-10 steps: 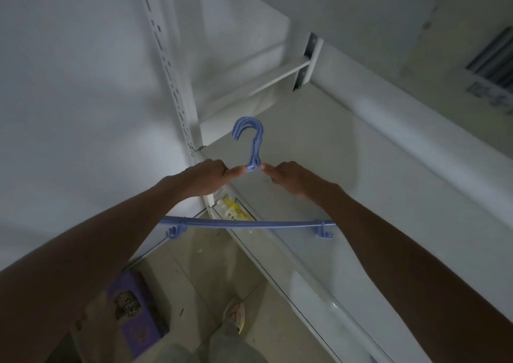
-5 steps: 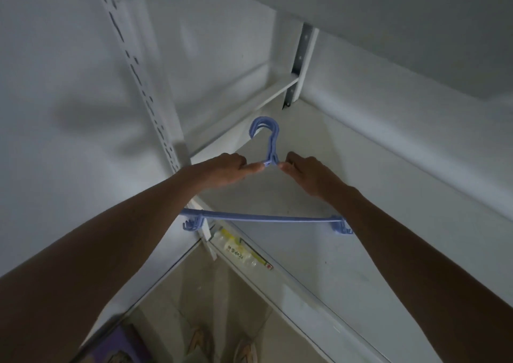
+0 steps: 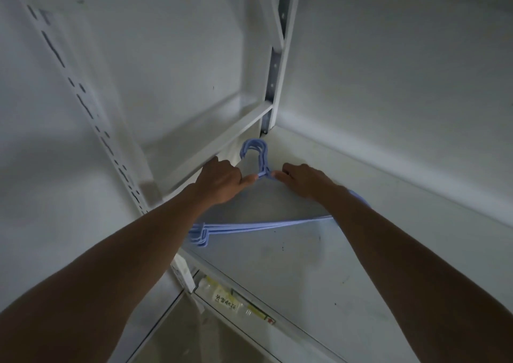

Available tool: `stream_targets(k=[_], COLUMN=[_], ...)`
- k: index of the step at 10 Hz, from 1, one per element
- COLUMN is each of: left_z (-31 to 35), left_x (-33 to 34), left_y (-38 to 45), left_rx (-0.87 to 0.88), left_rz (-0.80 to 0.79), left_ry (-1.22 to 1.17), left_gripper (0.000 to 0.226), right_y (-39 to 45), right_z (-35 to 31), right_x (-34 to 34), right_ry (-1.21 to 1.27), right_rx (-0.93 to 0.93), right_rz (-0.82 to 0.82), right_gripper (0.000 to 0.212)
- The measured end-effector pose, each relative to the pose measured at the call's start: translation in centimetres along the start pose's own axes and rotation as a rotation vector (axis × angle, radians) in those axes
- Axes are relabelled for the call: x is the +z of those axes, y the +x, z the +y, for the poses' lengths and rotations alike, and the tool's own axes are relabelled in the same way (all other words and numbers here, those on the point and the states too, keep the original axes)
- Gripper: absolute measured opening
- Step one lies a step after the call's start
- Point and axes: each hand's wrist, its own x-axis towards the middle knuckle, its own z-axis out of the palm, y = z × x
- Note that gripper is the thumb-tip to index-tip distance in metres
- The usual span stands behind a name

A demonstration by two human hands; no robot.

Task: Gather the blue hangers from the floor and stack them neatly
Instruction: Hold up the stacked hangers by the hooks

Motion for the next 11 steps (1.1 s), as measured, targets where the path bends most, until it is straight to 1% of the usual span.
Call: stream_targets(k=[1,2,3,4,5,6,7,8,9,10,11], left_z=[-0.4,0.2,0.8,0.9,0.8,0.7,1.4,1.9,3.1,4.9,6.4], left_x=[-0.2,-0.5,0.2,1.4,1.5,0.5,-1.4,-3.9,-5.8,-7.2,-10.2], left_y=[1.4,2.2,1.8,1.6,2.1,1.7,1.0,-0.6,-4.5,-8.8,-12.8], left_rx=[0.034,0.002,-0.058,-0.165,-0.181,-0.210,-0.210,-0.210,-0.277,-0.291,-0.272], left_rz=[-0.024,0.031,0.061,0.112,0.101,0.092,0.178,0.199,0.147,0.023,-0.018], left_ry=[0.000,0.000,-0.046,-0.254,-0.288,-0.298,-0.357,-0.402,-0.421,-0.434,-0.414], left_gripper=[0.096,0.091,0.082,0.068,0.063,0.061,0.063,0.062,0.061,0.069,0.075], right_y=[1.9,2.5,1.8,1.3,1.2,1.0,0.2,-2.0,-5.8,-10.9,-16.0], right_z=[0.3,0.6,0.3,-0.6,-0.9,-1.0,-0.9,-0.7,-1.5,-2.2,-3.5], right_x=[-0.8,-1.2,-0.2,0.4,0.1,-0.2,-1.2,-3.2,-4.9,-6.6,-7.8], right_ry=[-0.005,-0.026,-0.152,-0.187,-0.142,-0.118,-0.109,-0.095,-0.137,-0.196,-0.244], right_rx=[0.059,0.107,0.110,0.174,0.182,0.193,0.218,0.220,0.210,0.118,0.071], right_rz=[-0.095,-0.142,-0.072,-0.006,-0.025,-0.003,0.056,0.104,0.069,-0.044,0.016], right_gripper=[0.053,0.057,0.063,0.077,0.078,0.079,0.077,0.072,0.067,0.051,0.049])
